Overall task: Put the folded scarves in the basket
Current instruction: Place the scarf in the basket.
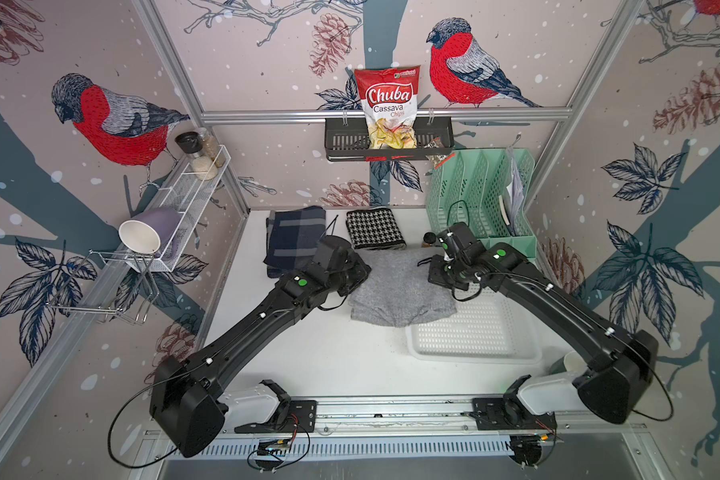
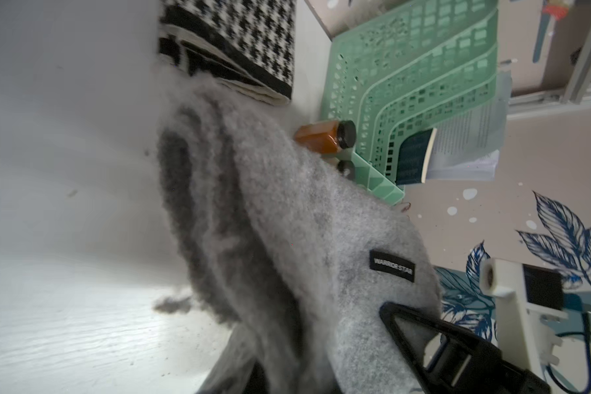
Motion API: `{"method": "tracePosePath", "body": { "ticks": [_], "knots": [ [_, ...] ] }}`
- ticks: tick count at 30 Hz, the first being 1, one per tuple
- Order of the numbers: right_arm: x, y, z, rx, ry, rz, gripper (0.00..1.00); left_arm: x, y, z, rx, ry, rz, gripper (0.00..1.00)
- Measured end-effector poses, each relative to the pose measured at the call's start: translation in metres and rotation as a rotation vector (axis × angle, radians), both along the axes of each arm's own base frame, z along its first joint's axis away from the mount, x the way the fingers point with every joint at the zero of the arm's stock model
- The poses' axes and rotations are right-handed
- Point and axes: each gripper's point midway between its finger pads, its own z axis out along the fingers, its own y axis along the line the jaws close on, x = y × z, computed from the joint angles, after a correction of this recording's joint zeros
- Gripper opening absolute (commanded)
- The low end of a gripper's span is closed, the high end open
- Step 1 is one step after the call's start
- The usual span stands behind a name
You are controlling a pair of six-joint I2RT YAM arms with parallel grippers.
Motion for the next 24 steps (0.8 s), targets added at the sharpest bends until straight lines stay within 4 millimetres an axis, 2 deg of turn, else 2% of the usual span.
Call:
{"method": "tracePosePath", "body": {
  "ticks": [2, 5, 12, 18, 24],
  "knots": [
    [-0.002, -0.028, -0.003, -0.022, 0.002, -0.055, 0.0, -0.002, -0.024, 0.004, -0.009, -0.007, -0.035, 0.0],
    [-0.007, -0.062, -0.011, -0.06, 0.012, -0.117, 0.0, -0.007, -0.054, -0.001, -0.007, 0.005, -0.071, 0.0],
    [-0.017, -0.122, -0.027, -0.137, 0.038, -0.24, 0.0, -0.026, -0.108, -0.028, 0.019, 0.048, -0.141, 0.0],
    [-0.026, -0.15, -0.041, -0.181, 0.062, -0.307, 0.0, -0.035, -0.14, -0.041, 0.038, 0.062, -0.183, 0.0],
    [-0.036, -0.173, -0.061, -0.205, 0.101, -0.38, 0.0, -0.041, -0.162, -0.06, 0.055, 0.089, -0.207, 0.0]
  ]
}}
